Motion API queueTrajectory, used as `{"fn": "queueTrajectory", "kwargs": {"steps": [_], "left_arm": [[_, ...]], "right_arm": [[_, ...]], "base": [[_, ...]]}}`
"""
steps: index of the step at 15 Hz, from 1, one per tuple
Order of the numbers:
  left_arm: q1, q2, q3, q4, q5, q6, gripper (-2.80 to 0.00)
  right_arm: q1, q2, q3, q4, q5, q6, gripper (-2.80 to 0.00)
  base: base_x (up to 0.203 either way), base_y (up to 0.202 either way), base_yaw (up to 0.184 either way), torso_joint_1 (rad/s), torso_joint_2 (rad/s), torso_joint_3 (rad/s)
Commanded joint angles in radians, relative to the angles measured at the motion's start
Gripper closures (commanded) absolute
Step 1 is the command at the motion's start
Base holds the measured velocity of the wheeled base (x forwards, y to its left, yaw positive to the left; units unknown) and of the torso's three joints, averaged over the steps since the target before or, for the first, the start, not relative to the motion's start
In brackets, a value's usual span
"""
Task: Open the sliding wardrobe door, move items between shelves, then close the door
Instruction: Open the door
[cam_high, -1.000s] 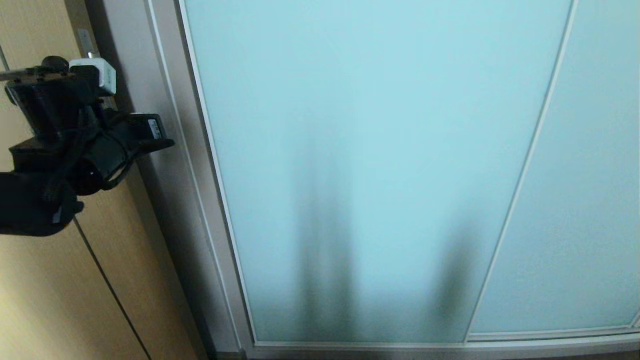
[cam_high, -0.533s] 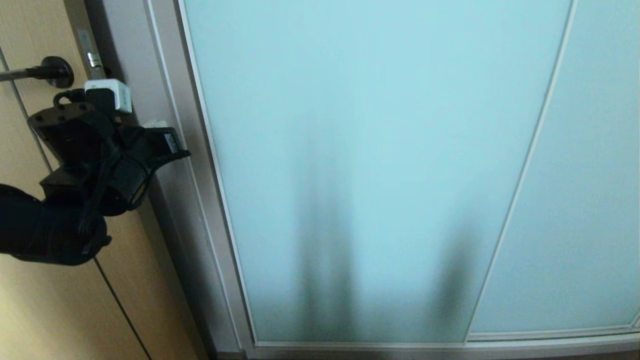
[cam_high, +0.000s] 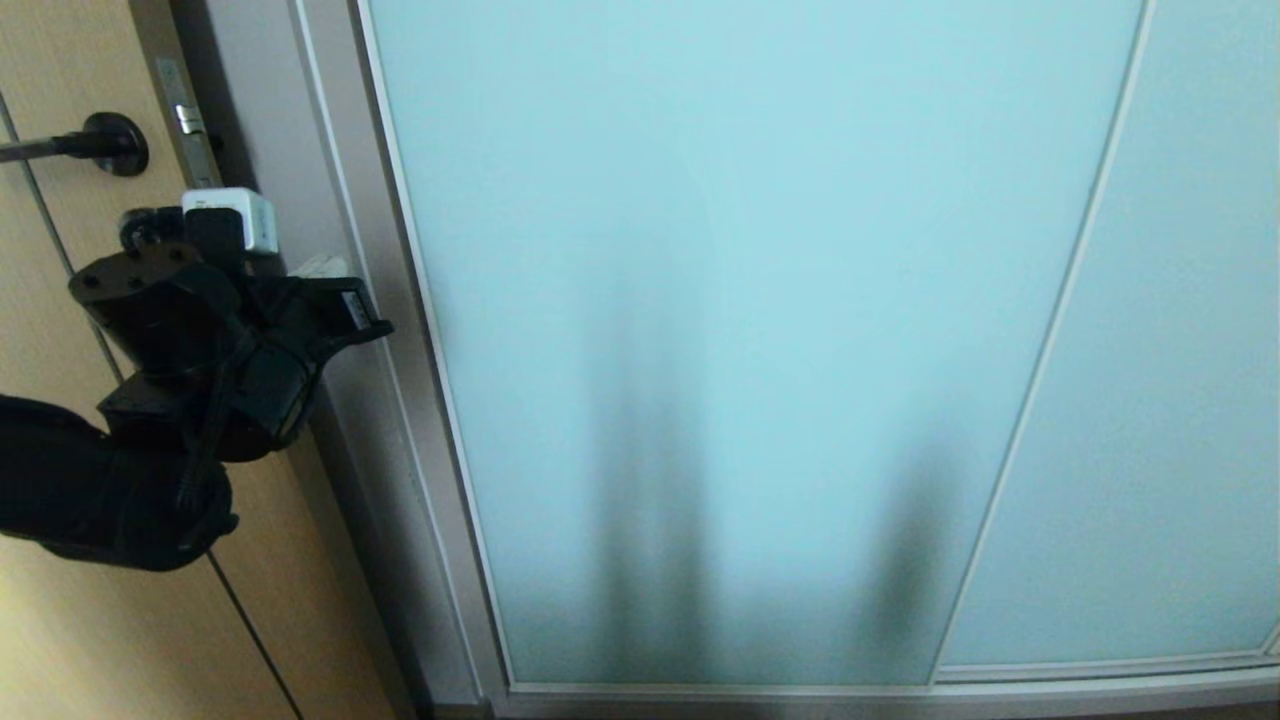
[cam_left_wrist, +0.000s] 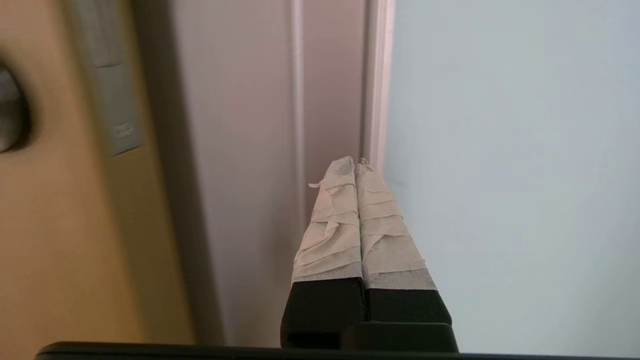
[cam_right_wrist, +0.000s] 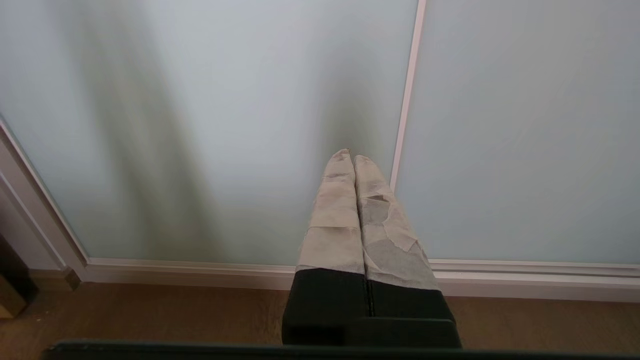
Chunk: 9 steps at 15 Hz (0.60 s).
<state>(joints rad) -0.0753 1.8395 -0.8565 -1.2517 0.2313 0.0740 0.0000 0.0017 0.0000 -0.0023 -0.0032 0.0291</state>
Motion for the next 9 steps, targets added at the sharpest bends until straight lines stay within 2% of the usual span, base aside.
{"fn": "queueTrajectory", "kwargs": {"steps": [1,5,9], "left_arm": [[0.001,0.041,-0.037,-0.006,0.003,0.003,0.00],[0.004,0.100,-0.113,0.007,0.005,0.009,0.00],[0.007,0.130,-0.196,0.066,0.034,0.015,0.00]], "right_arm": [[0.000,0.001,0.000,0.000,0.000,0.000,0.00],[0.000,0.001,0.000,-0.001,0.000,0.000,0.00],[0.000,0.001,0.000,-0.001,0.000,0.000,0.00]], "base": [[0.000,0.000,0.000,0.000,0.00,0.000],[0.000,0.000,0.000,0.000,0.00,0.000],[0.000,0.000,0.000,0.000,0.00,0.000]]}}
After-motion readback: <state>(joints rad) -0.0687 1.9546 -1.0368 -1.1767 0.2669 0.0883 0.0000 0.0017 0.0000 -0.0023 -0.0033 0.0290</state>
